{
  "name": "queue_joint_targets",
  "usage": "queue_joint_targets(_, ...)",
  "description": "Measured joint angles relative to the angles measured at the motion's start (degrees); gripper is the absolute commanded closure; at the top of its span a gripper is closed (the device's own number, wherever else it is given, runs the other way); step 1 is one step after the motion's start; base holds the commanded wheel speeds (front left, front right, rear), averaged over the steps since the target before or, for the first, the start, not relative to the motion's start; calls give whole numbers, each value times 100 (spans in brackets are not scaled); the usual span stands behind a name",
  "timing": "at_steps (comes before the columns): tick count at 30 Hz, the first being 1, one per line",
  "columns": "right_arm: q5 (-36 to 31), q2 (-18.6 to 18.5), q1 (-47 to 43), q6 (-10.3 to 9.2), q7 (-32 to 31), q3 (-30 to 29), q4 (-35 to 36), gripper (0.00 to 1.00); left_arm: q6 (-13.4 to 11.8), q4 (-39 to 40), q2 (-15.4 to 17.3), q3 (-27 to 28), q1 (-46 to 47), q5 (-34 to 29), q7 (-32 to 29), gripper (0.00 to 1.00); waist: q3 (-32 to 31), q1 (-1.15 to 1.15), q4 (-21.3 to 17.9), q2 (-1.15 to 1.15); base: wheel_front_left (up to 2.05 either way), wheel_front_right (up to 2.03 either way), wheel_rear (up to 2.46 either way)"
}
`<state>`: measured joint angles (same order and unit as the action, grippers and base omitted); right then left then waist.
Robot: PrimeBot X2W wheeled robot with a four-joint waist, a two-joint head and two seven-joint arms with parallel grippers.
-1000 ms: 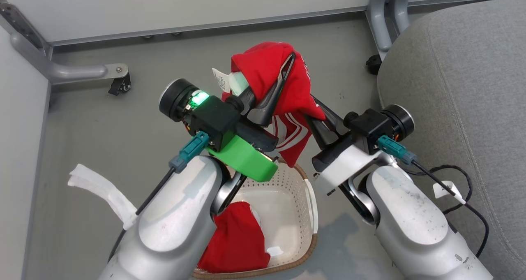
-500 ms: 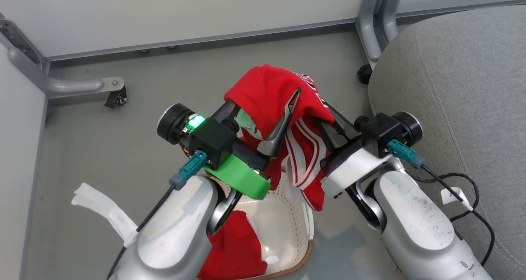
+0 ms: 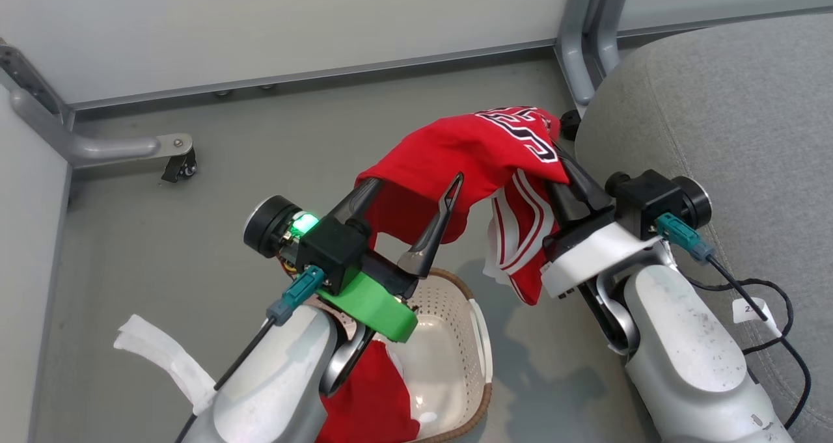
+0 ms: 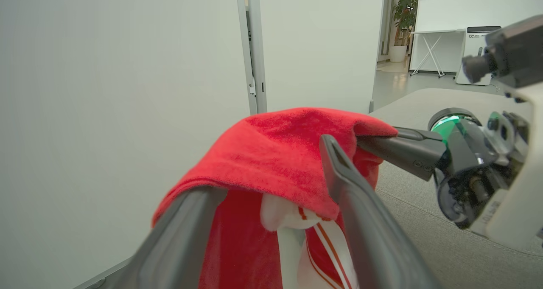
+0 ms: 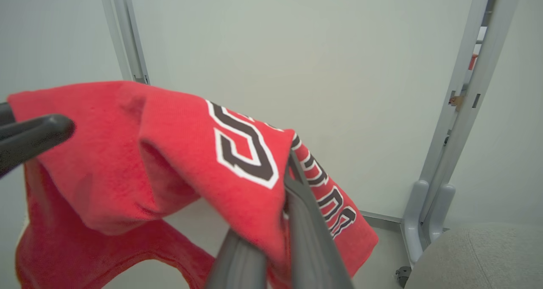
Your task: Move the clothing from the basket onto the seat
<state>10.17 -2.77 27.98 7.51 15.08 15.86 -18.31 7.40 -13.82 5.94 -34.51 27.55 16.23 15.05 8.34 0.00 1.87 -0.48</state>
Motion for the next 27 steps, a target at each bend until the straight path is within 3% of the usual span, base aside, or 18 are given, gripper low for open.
queue_joint_targets(14, -375, 0, -210, 0, 0, -845, 260, 100, 0, 80, 149, 89, -46, -91, 1, 0, 178, 0, -610, 0, 0, 0, 0)
queue_joint_targets(27, -305, 0, -592, 1, 0, -1407, 569, 100, 0, 143, 291, 90, -73, -175, 9, 0, 319, 0, -1412, 0, 0, 0, 0)
